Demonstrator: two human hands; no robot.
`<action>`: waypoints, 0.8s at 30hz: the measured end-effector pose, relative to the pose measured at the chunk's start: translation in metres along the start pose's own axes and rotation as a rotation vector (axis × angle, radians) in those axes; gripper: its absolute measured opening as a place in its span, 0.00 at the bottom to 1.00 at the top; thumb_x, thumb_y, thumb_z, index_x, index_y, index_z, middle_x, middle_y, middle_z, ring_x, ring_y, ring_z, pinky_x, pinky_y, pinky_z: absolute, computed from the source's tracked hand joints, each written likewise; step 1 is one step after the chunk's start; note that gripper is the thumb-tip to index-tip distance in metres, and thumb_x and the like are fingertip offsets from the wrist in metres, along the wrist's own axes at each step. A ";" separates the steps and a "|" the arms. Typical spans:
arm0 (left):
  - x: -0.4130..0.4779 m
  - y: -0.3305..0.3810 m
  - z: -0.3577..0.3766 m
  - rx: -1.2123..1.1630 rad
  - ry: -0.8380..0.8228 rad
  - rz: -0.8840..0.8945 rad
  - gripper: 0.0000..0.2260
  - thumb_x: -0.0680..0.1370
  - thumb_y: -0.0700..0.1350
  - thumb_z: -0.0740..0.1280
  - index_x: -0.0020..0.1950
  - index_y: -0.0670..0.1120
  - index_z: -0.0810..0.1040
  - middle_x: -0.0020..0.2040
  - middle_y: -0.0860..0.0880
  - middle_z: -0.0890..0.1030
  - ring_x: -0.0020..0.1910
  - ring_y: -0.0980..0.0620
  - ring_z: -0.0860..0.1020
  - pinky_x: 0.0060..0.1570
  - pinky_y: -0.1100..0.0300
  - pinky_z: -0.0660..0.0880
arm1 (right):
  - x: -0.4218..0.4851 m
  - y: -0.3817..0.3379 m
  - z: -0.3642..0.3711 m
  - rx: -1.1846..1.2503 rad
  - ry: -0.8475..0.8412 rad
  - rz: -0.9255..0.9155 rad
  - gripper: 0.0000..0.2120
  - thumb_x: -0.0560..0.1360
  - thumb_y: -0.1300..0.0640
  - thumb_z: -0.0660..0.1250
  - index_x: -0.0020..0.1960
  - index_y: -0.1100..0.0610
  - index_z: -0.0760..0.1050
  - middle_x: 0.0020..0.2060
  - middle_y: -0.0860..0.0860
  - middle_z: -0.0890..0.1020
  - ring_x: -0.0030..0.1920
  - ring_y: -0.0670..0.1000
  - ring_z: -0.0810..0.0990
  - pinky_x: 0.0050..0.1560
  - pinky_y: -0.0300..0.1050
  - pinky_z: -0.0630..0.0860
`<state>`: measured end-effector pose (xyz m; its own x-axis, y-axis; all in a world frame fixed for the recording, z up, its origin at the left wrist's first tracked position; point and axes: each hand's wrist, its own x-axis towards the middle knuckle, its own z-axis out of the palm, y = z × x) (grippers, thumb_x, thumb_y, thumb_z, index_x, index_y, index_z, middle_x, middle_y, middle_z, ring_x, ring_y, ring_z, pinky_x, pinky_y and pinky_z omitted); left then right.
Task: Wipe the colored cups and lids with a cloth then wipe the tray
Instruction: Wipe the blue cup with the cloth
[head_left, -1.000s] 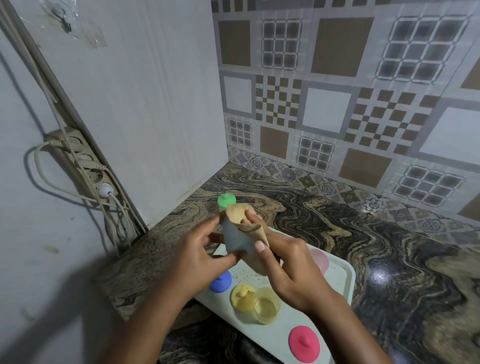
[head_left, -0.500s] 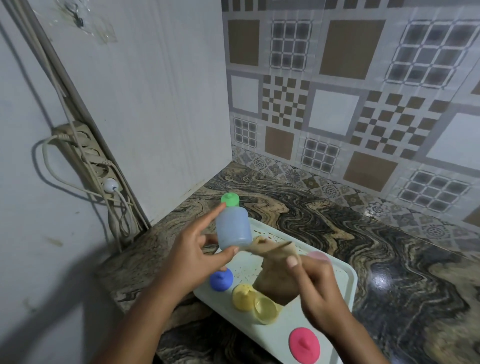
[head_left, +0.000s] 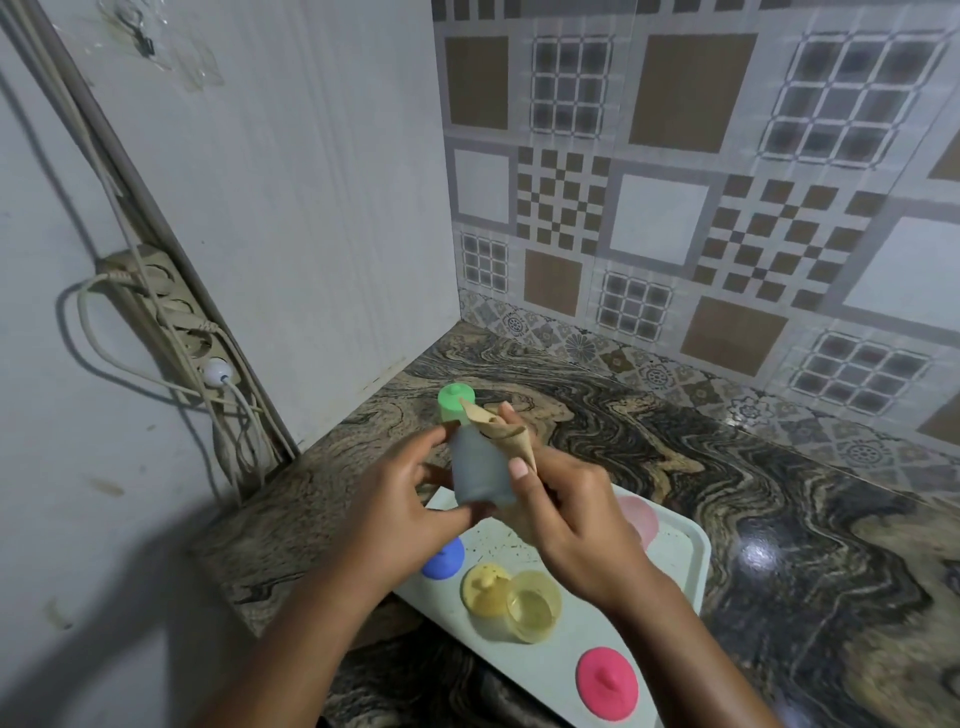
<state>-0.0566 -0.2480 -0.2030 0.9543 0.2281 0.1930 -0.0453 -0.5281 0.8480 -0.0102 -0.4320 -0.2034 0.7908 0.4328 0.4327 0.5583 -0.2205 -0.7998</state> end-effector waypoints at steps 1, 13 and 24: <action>0.001 0.002 -0.001 0.004 0.012 0.019 0.33 0.64 0.45 0.83 0.67 0.58 0.76 0.53 0.53 0.85 0.47 0.61 0.83 0.48 0.63 0.80 | -0.002 -0.001 -0.001 -0.012 0.011 -0.033 0.12 0.84 0.59 0.60 0.59 0.55 0.83 0.57 0.39 0.84 0.57 0.32 0.79 0.47 0.32 0.73; 0.009 -0.001 -0.014 0.051 0.091 0.080 0.35 0.64 0.41 0.82 0.69 0.53 0.76 0.61 0.59 0.80 0.47 0.62 0.82 0.47 0.61 0.80 | -0.041 0.017 -0.006 -0.093 -0.118 -0.074 0.20 0.85 0.52 0.55 0.40 0.55 0.78 0.33 0.43 0.78 0.32 0.44 0.75 0.37 0.38 0.69; 0.005 -0.010 -0.013 -0.070 -0.061 0.021 0.42 0.70 0.41 0.79 0.74 0.66 0.63 0.69 0.54 0.75 0.52 0.54 0.83 0.48 0.53 0.83 | -0.008 0.010 -0.022 0.248 0.303 0.179 0.28 0.80 0.42 0.59 0.34 0.65 0.71 0.28 0.50 0.69 0.32 0.48 0.66 0.31 0.54 0.63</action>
<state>-0.0555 -0.2308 -0.2040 0.9690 0.1666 0.1826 -0.0839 -0.4731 0.8770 -0.0056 -0.4570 -0.2052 0.9284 0.1223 0.3509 0.3575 -0.0362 -0.9332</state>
